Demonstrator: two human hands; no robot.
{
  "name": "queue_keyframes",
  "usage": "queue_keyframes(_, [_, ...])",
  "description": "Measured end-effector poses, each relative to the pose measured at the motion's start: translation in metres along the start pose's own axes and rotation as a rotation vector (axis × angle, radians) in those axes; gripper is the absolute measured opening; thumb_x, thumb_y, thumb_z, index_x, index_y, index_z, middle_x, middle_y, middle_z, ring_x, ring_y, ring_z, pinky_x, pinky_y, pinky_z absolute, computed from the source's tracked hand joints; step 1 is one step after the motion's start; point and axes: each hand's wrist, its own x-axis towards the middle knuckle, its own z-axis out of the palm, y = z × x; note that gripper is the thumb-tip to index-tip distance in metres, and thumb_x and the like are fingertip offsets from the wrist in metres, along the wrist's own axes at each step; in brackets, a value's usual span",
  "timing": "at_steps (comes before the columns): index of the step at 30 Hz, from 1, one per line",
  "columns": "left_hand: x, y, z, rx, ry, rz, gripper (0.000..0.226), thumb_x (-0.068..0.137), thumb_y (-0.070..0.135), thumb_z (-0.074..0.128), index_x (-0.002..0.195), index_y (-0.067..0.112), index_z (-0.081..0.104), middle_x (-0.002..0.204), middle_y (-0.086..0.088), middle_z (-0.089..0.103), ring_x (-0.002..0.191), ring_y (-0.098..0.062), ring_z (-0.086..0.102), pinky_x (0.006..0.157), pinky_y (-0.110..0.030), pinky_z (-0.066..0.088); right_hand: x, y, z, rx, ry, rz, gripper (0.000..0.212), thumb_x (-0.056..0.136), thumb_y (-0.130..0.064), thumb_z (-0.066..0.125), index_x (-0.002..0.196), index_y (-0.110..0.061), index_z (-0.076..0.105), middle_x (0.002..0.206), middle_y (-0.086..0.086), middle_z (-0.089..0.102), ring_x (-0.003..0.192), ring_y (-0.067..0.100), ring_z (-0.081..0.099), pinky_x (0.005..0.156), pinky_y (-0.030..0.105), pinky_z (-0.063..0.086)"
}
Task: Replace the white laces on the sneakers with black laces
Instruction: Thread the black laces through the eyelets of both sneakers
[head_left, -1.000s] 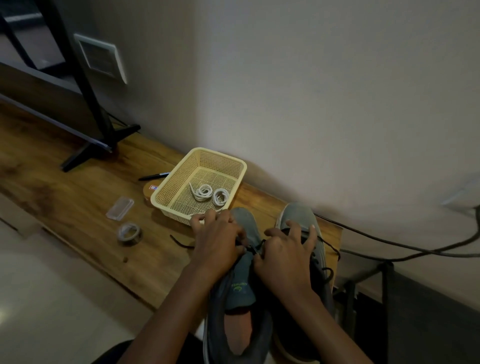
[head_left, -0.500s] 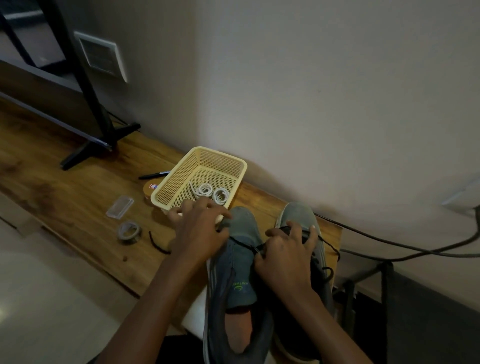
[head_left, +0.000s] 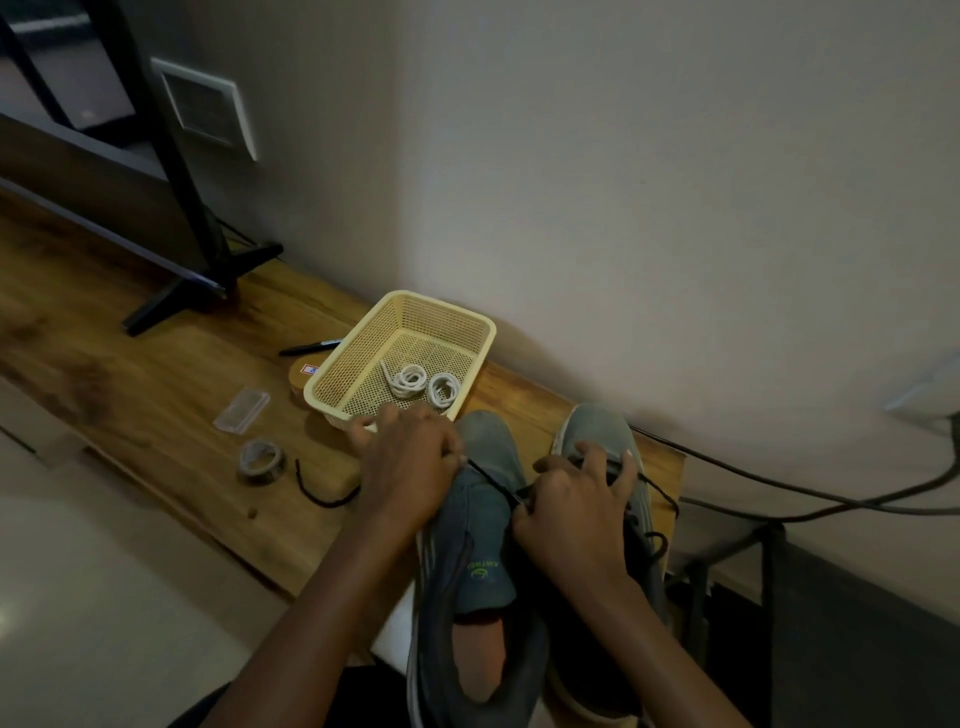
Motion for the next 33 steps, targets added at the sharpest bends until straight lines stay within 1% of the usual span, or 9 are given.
queue_keyframes(4, [0.006, -0.020, -0.011, -0.070, 0.049, -0.169, 0.013, 0.088, 0.029, 0.062, 0.076, 0.034, 0.060, 0.117, 0.010, 0.054, 0.118, -0.020, 0.036, 0.094, -0.040, 0.019, 0.000, 0.000, 0.002, 0.003, 0.003, -0.005, 0.025, 0.088, -0.028, 0.049, 0.100, -0.016, 0.067, 0.125, -0.007, 0.057, 0.136, 0.024, 0.021, 0.113, 0.054, -0.005])
queue_keyframes(6, [0.006, -0.020, -0.010, -0.068, 0.008, -0.099, 0.009, 0.089, 0.030, 0.060, 0.093, 0.038, 0.062, 0.121, 0.011, 0.052, 0.119, -0.019, 0.034, 0.095, -0.040, 0.019, 0.001, 0.000, 0.002, -0.001, 0.004, -0.004, 0.026, 0.088, -0.029, 0.049, 0.100, -0.016, 0.068, 0.124, -0.007, 0.057, 0.136, 0.024, 0.021, 0.112, 0.055, -0.005])
queue_keyframes(9, [0.003, -0.008, -0.002, -0.065, -0.030, 0.071, 0.022, 0.085, 0.042, 0.062, 0.106, 0.044, 0.062, 0.119, 0.018, 0.047, 0.118, -0.014, 0.032, 0.094, -0.037, 0.015, 0.001, -0.001, 0.003, -0.006, 0.006, -0.008, 0.027, 0.088, -0.030, 0.049, 0.102, -0.016, 0.067, 0.124, -0.007, 0.057, 0.136, 0.024, 0.022, 0.113, 0.055, -0.005])
queue_keyframes(12, [-0.003, 0.004, 0.007, 0.035, -0.092, 0.176, 0.020, 0.083, 0.050, 0.062, 0.101, 0.043, 0.065, 0.118, 0.019, 0.045, 0.117, -0.012, 0.031, 0.090, -0.035, 0.009, 0.001, -0.001, 0.003, -0.010, 0.003, -0.015, 0.027, 0.088, -0.030, 0.049, 0.103, -0.015, 0.066, 0.125, -0.006, 0.057, 0.136, 0.024, 0.021, 0.113, 0.054, -0.005])
queue_keyframes(16, [-0.006, 0.008, 0.011, 0.074, -0.089, 0.156, 0.019, 0.088, 0.046, 0.057, 0.101, 0.036, 0.065, 0.120, 0.017, 0.047, 0.117, -0.012, 0.032, 0.091, -0.036, 0.008, 0.001, -0.001, 0.003, -0.011, 0.001, -0.012, 0.026, 0.087, -0.031, 0.050, 0.100, -0.017, 0.068, 0.125, -0.008, 0.057, 0.136, 0.024, 0.022, 0.112, 0.054, -0.005])
queue_keyframes(23, [0.007, -0.022, -0.012, -0.065, 0.074, -0.183, 0.012, 0.091, 0.029, 0.058, 0.080, 0.035, 0.061, 0.120, 0.009, 0.054, 0.119, -0.019, 0.035, 0.093, -0.039, 0.018, 0.001, 0.002, 0.003, 0.011, 0.002, -0.008, 0.025, 0.086, -0.028, 0.050, 0.101, -0.015, 0.066, 0.125, -0.006, 0.057, 0.136, 0.023, 0.022, 0.112, 0.053, -0.004])
queue_keyframes(27, [0.006, -0.025, -0.009, -0.164, 0.052, -0.135, 0.012, 0.093, 0.029, 0.056, 0.082, 0.032, 0.058, 0.091, 0.015, 0.060, 0.111, -0.016, 0.043, 0.090, -0.036, 0.017, 0.001, 0.000, 0.002, 0.002, -0.008, -0.004, 0.027, 0.086, -0.028, 0.050, 0.104, -0.014, 0.065, 0.123, -0.005, 0.058, 0.135, 0.023, 0.024, 0.113, 0.053, -0.003])
queue_keyframes(31, [0.015, -0.046, -0.018, -0.386, -0.062, -0.066, 0.018, 0.087, 0.035, 0.065, 0.070, 0.035, 0.060, 0.073, 0.017, 0.062, 0.085, -0.011, 0.057, 0.096, -0.047, 0.035, 0.000, -0.001, 0.003, 0.008, 0.001, 0.004, 0.025, 0.085, -0.028, 0.049, 0.099, -0.014, 0.065, 0.118, -0.005, 0.060, 0.134, 0.023, 0.026, 0.113, 0.053, -0.003])
queue_keyframes(33, [0.017, -0.056, -0.034, -0.524, -0.004, -0.029, 0.018, 0.085, 0.033, 0.068, 0.069, 0.037, 0.063, 0.078, 0.018, 0.063, 0.080, -0.007, 0.057, 0.087, -0.033, 0.045, 0.001, 0.000, 0.003, 0.009, -0.001, 0.006, 0.023, 0.085, -0.028, 0.049, 0.095, -0.014, 0.064, 0.116, -0.005, 0.060, 0.133, 0.023, 0.028, 0.113, 0.053, -0.002])
